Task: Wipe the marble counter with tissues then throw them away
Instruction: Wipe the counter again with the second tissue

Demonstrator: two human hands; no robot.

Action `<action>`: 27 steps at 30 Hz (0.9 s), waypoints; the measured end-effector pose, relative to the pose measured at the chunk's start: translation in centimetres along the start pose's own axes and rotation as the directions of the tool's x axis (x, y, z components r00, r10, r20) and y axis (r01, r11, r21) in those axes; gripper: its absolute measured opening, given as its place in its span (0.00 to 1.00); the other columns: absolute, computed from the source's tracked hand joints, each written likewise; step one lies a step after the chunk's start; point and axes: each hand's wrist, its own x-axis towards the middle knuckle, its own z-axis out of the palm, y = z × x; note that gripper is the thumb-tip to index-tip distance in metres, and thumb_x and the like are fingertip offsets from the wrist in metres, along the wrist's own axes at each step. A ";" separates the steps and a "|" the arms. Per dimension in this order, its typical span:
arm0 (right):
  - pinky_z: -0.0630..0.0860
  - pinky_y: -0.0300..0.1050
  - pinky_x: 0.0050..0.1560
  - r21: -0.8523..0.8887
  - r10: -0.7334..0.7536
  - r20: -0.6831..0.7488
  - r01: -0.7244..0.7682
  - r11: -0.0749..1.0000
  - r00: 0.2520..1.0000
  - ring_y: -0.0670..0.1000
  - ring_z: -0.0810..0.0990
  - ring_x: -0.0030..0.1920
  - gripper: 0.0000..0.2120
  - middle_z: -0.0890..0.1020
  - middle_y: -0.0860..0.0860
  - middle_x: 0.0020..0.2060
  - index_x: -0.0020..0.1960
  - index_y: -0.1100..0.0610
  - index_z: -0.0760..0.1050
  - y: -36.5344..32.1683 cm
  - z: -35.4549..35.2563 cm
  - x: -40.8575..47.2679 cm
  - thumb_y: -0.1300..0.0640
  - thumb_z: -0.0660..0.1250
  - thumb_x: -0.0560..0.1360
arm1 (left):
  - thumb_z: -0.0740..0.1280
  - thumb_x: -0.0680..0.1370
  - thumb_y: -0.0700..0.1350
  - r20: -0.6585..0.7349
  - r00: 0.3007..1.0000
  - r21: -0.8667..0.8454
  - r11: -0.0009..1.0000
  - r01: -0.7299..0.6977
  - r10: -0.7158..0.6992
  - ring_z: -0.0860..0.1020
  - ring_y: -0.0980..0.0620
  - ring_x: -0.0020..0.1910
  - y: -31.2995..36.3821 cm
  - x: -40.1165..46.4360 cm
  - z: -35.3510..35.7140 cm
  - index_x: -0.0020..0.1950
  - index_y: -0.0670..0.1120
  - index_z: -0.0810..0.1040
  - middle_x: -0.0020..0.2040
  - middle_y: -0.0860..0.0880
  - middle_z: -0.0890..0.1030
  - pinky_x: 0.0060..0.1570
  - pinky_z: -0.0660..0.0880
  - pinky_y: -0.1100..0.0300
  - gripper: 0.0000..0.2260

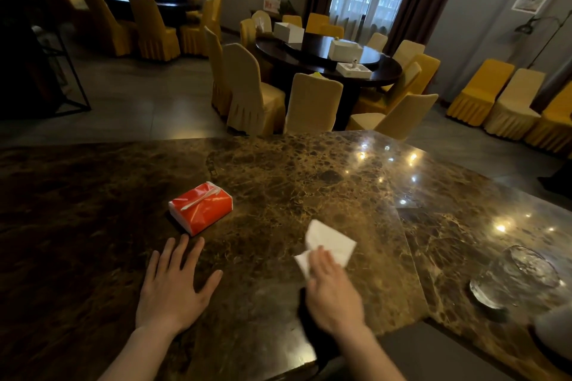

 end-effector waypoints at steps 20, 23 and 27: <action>0.76 0.54 0.62 0.019 0.167 -0.185 -0.167 0.986 0.968 0.57 0.77 0.65 0.18 0.81 0.51 0.66 0.61 0.51 0.82 2.2 -1.5 1.2 0.66 0.64 0.77 | 0.38 0.75 0.75 0.006 1.000 0.019 1.000 0.003 -0.003 0.39 0.47 0.83 0.3 -0.1 -0.1 0.84 0.58 0.45 0.85 0.49 0.46 0.81 0.38 0.45 0.40; 0.79 0.54 0.50 0.079 0.254 -0.253 -0.242 0.967 0.934 0.58 0.80 0.52 0.15 0.83 0.52 0.51 0.55 0.54 0.86 2.5 -2.1 2.1 0.67 0.66 0.75 | 0.37 0.75 0.76 -0.005 1.000 0.023 1.000 0.000 0.000 0.40 0.47 0.83 0.4 0.0 0.0 0.84 0.57 0.46 0.85 0.49 0.47 0.81 0.38 0.45 0.41; 0.78 0.52 0.51 0.131 0.044 -0.249 -0.012 0.991 0.968 0.58 0.81 0.52 0.17 0.86 0.52 0.49 0.57 0.53 0.85 -3.8 0.1 1.8 0.67 0.68 0.74 | 0.36 0.74 0.77 -0.015 1.000 0.018 1.000 0.006 -0.006 0.41 0.47 0.83 0.1 0.1 0.2 0.84 0.58 0.47 0.85 0.50 0.49 0.81 0.38 0.45 0.41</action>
